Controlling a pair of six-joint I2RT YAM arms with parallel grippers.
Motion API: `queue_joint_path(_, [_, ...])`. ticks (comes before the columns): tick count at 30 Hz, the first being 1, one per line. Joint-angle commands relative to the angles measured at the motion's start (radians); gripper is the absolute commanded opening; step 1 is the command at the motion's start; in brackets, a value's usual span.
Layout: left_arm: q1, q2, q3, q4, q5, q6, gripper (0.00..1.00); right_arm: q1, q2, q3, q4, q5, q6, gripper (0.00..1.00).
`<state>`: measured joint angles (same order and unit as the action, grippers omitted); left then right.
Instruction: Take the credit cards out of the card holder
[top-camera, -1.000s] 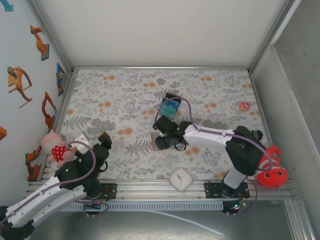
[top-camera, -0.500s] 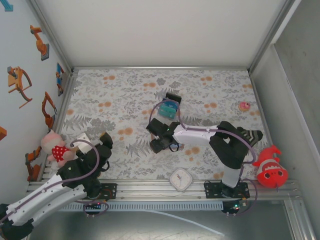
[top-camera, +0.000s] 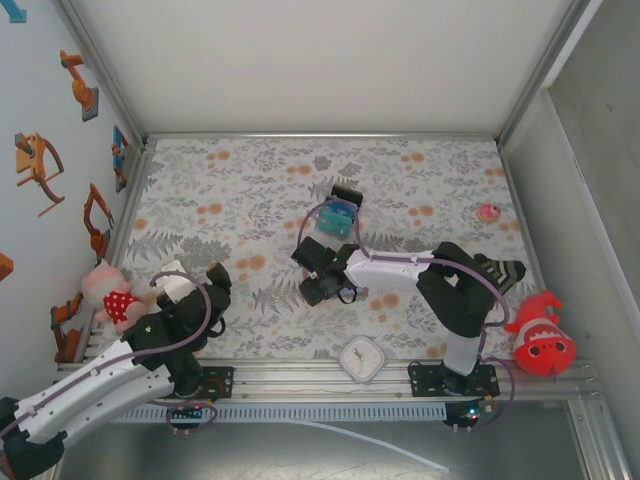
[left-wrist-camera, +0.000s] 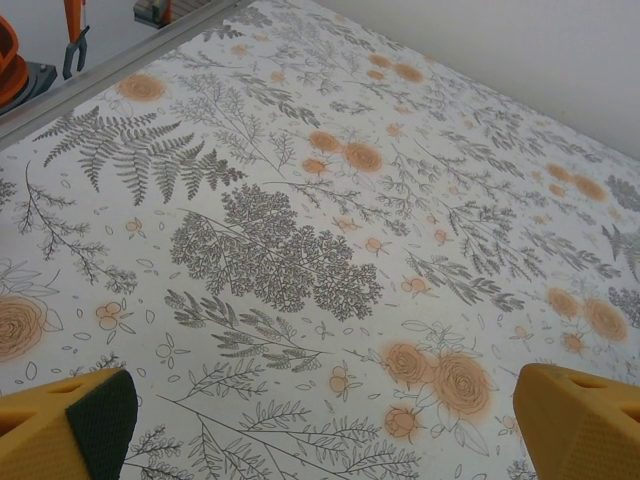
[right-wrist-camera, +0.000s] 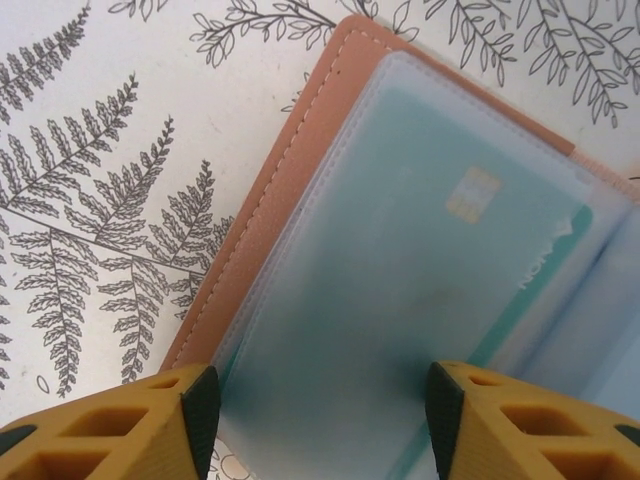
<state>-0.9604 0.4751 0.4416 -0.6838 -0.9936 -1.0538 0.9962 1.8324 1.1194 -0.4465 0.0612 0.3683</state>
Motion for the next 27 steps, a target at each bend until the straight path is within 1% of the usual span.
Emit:
queue_joint_path(1, [0.006, 0.024, 0.050, 0.014, -0.001, 0.046, 0.97, -0.015, 0.031, -0.027, 0.010, 0.012, 0.012, 0.53])
queue_joint_path(6, [0.005, 0.065, 0.085, 0.035, 0.014, 0.088, 0.97, -0.044, -0.008, -0.060, 0.048, -0.017, 0.020, 0.47])
queue_joint_path(9, [0.006, 0.095, 0.106, 0.058, 0.029, 0.118, 0.97, -0.054, -0.038, -0.066, 0.054, -0.014, 0.018, 0.40])
queue_joint_path(17, [0.005, 0.216, 0.182, 0.083, 0.058, 0.170, 0.97, -0.060, -0.121, -0.082, 0.052, 0.050, 0.027, 0.26])
queue_joint_path(23, [0.007, 0.325, 0.253, 0.099, 0.104, 0.222, 0.97, -0.072, -0.193, -0.120, 0.051, 0.109, 0.045, 0.26])
queue_joint_path(27, [0.006, 0.408, 0.299, 0.125, 0.152, 0.270, 0.97, -0.103, -0.226, -0.151, 0.043, 0.121, 0.070, 0.29])
